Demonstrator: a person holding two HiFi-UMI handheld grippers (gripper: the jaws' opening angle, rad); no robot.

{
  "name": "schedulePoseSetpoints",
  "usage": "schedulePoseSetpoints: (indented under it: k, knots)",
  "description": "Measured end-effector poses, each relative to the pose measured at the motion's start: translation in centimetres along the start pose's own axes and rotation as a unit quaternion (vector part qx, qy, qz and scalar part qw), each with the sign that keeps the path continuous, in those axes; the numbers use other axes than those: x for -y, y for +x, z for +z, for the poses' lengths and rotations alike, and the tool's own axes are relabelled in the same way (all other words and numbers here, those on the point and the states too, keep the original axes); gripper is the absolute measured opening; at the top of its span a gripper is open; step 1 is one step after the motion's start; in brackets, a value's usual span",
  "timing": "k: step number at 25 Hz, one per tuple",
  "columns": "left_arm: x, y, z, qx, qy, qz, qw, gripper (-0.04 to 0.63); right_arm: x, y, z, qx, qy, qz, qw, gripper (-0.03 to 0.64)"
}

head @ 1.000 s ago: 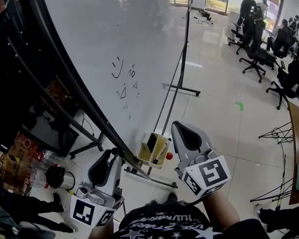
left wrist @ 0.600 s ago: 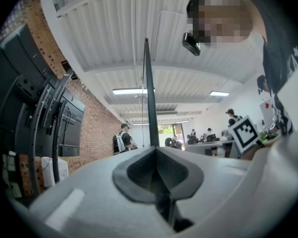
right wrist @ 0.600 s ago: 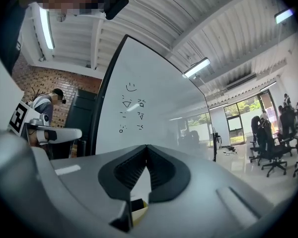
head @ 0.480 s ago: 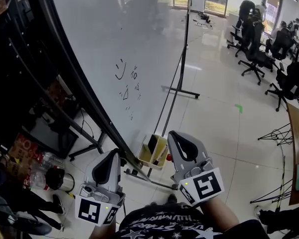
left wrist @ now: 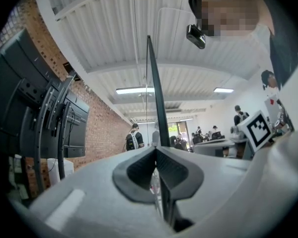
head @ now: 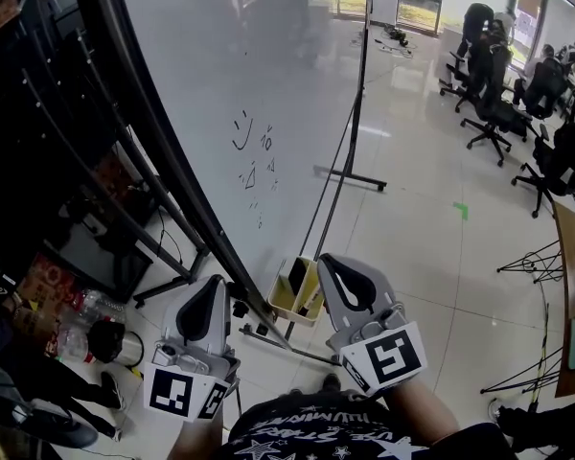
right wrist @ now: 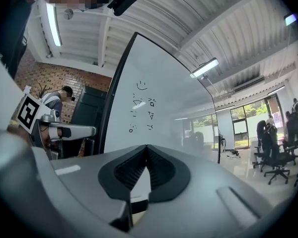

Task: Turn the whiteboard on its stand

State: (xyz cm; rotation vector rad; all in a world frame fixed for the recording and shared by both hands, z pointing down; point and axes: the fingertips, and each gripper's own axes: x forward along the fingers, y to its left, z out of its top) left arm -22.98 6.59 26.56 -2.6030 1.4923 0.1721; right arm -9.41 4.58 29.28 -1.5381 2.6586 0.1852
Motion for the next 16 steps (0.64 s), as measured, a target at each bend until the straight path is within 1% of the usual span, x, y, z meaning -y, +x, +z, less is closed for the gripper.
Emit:
schedulePoseSetpoints:
  k: [4,8,16]
  knots:
    - [-1.0,-0.1,-0.3,-0.012,0.019,0.018,0.9996,0.003,-0.1,0.1,-0.2,0.0,0.004,-0.001,1.0,0.008]
    - [-1.3,-0.2,-1.1,-0.025,0.012,0.021,0.9994,0.003,-0.3,0.1,-0.3,-0.003,0.007,0.002,1.0,0.008]
    - [-1.4,-0.1,-1.3,-0.028,0.005,0.023,0.9993,0.003,-0.4,0.2,-0.5,-0.004,0.009,0.004,1.0,0.008]
